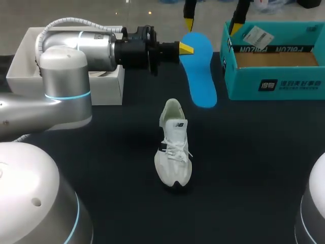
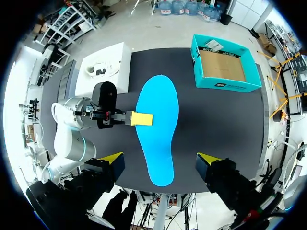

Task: Take the shoe out of the shoebox, open the shoe tongue, remove and reinsert the insole, then place the shoe into the shoebox

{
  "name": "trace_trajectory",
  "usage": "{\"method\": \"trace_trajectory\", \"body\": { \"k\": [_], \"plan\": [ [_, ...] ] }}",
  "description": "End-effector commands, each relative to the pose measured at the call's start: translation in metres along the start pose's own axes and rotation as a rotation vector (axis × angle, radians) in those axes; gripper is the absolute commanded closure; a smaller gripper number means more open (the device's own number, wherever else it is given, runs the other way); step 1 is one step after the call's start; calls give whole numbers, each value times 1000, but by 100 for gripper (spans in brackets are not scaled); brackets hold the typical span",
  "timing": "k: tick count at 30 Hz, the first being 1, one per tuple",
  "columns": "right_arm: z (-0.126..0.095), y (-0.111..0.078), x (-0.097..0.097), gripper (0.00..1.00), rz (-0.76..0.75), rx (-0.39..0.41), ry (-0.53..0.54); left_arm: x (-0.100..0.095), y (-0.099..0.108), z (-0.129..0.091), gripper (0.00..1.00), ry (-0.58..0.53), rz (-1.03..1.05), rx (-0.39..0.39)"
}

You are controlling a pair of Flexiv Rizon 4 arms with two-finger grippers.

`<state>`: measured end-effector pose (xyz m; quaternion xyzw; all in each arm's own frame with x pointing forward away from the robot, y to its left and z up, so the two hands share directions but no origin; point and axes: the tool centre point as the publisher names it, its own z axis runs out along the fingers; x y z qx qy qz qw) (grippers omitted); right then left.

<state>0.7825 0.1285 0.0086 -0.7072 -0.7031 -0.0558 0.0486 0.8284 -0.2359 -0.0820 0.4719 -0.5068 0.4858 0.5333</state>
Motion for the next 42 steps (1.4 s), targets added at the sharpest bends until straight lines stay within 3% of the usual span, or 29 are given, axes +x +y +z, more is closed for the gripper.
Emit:
{"method": "trace_trajectory", "body": {
  "k": [1,5,11,13,14,30,35,42],
  "plan": [
    [11,0,-32,0,12,68,756,1,-1,-4,100,-1,-1,0],
    [12,-3,-34,0,-51,68,894,0,-1,-8,100,1,-4,6],
    [11,-10,-32,0,-126,-26,972,1,-1,-11,100,0,-5,10],
    [10,-11,-31,0,-132,-95,969,1,-1,-12,100,0,-6,9],
    [11,-11,-29,0,-127,-132,910,1,-2,-12,100,0,-6,9],
    [11,-11,-29,0,-127,-132,910,6,1,-16,100,31,-4,-1],
    [51,-12,-27,0,-34,-91,1141,13,5,-20,100,49,-4,1],
    [68,-1,-34,0,5,-168,1252,15,6,-28,100,51,-11,10]
  ]
}}
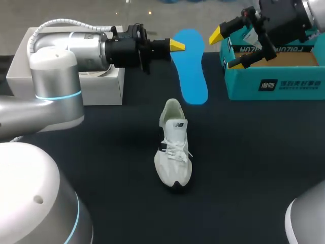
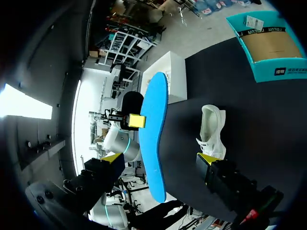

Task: Take the shoe out of the shoebox, open the shoe tongue, remove and reinsert the insole, then place the shoe into the shoebox

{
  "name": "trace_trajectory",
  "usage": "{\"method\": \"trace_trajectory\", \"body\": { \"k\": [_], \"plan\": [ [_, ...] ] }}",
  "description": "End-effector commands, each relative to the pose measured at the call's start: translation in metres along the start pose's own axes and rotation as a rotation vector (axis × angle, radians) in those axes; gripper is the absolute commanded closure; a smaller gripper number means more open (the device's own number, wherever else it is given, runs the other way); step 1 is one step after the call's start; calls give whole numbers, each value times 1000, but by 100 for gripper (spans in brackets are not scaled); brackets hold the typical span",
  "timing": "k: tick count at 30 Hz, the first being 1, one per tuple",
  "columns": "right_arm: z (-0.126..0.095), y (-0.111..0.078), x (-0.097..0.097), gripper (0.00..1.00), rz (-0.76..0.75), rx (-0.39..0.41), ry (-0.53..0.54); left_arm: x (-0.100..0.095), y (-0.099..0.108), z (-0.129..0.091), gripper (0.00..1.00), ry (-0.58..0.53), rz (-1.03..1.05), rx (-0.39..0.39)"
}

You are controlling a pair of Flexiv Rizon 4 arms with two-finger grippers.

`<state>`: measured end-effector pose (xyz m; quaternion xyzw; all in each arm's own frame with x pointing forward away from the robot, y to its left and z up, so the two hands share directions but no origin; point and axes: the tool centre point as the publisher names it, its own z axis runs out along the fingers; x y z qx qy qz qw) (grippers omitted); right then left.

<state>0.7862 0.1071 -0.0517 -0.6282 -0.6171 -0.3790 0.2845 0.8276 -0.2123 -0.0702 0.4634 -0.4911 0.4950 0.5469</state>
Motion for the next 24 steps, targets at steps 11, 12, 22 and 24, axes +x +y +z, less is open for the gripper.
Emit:
{"method": "trace_trajectory", "body": {
  "k": [11,12,22,24],
  "plan": [
    [0,-2,-14,0,-42,15,773,5,4,-7,100,55,-19,11],
    [1,-2,-12,0,-77,27,760,5,4,-7,100,54,-20,10],
    [2,2,-8,0,-102,18,693,3,7,-5,100,39,-20,9],
    [2,3,-10,0,-88,11,669,4,7,-4,100,37,-18,8]
  ]
}}
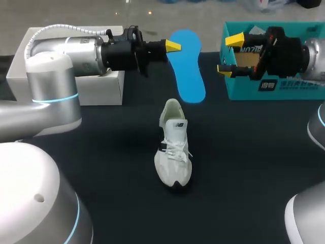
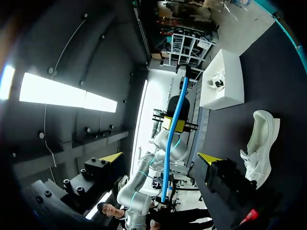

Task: Take the shoe out of the shoebox, open the shoe tongue, remove and reinsert the insole, then place the shoe into the shoebox

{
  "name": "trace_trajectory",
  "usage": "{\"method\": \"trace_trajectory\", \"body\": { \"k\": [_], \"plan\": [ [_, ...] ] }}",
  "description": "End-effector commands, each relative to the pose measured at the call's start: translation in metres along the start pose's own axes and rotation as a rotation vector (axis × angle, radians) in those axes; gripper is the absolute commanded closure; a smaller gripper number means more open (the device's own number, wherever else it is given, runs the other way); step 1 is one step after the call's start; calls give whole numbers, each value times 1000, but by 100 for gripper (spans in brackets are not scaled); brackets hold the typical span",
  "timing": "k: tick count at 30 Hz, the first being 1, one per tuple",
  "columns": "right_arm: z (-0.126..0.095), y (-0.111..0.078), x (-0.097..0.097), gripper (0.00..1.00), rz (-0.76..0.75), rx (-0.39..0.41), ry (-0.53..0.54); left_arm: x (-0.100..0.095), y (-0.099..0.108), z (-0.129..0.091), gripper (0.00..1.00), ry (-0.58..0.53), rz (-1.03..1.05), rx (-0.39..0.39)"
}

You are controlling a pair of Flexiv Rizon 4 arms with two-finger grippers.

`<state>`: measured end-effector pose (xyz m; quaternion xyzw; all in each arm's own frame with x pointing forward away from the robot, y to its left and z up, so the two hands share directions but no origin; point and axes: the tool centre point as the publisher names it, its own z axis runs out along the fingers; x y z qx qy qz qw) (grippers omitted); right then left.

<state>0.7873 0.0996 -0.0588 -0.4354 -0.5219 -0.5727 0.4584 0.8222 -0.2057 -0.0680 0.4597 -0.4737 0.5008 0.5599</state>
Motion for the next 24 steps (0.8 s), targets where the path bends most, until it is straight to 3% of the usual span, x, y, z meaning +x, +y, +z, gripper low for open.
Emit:
{"method": "trace_trajectory", "body": {
  "k": [1,6,24],
  "plan": [
    [3,3,-3,0,10,-10,-21,2,2,2,100,-7,2,0],
    [1,4,-4,0,15,5,-117,4,4,3,100,-27,7,-7],
    [2,-1,-7,0,24,31,-185,2,7,4,100,-53,55,-15]
  ]
}}
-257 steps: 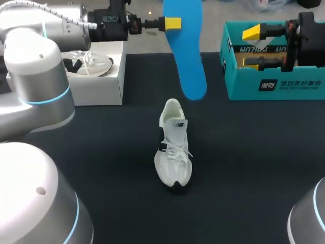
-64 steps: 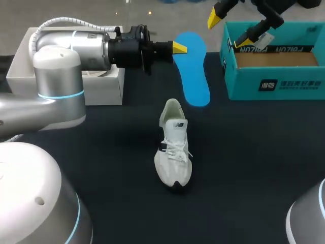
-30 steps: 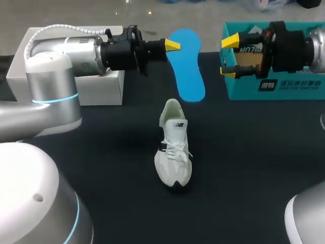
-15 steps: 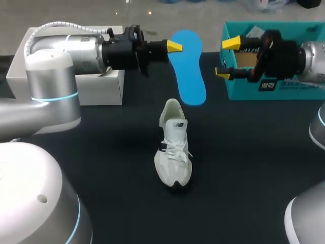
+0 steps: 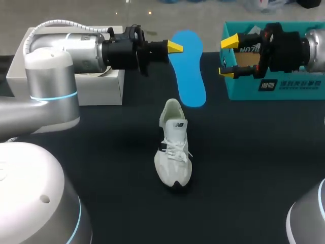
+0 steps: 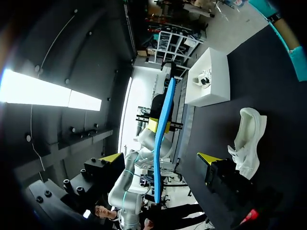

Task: Take the shoe out of the shoebox, open the shoe tongue, remove and reinsert the insole, then place the shoe into the shoebox

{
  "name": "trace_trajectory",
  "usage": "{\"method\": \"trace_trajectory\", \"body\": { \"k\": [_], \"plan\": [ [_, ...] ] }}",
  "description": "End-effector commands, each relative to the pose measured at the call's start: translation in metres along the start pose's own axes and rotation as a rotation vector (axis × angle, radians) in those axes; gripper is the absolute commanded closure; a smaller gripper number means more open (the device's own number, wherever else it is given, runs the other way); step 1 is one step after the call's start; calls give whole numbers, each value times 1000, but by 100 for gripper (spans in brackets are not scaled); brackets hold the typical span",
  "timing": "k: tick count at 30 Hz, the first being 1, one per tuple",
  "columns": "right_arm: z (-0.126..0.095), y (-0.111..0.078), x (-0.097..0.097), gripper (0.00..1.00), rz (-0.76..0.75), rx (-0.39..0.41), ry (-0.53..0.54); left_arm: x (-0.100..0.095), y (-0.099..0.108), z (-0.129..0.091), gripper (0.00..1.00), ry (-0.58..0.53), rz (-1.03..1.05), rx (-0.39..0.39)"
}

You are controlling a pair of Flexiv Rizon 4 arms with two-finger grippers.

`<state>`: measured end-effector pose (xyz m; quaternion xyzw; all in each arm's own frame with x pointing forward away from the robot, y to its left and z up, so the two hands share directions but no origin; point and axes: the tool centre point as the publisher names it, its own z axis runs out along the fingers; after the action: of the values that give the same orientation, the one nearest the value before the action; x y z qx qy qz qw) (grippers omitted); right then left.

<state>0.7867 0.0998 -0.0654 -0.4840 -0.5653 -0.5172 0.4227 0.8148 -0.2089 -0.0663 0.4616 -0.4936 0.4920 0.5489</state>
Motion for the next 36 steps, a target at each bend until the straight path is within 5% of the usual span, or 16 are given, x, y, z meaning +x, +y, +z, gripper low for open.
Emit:
{"method": "trace_trajectory", "body": {
  "k": [1,5,17,22,24,26,36],
  "plan": [
    [2,1,0,0,1,-1,-3,1,0,-1,100,-24,98,12],
    [2,1,0,0,1,-1,-3,4,4,0,100,-87,414,20],
    [2,1,0,0,1,-1,-3,4,3,0,100,-63,406,28],
    [2,1,0,0,1,-1,-3,1,-10,-3,100,-124,931,19],
    [2,1,0,0,1,-1,-3,0,-10,-5,100,-54,1175,-29],
    [2,1,0,0,1,-1,-3,-1,-10,-6,100,-71,1247,-46],
    [2,1,0,0,1,-1,-3,1,-10,-7,100,-54,1225,-24]
  ]
}}
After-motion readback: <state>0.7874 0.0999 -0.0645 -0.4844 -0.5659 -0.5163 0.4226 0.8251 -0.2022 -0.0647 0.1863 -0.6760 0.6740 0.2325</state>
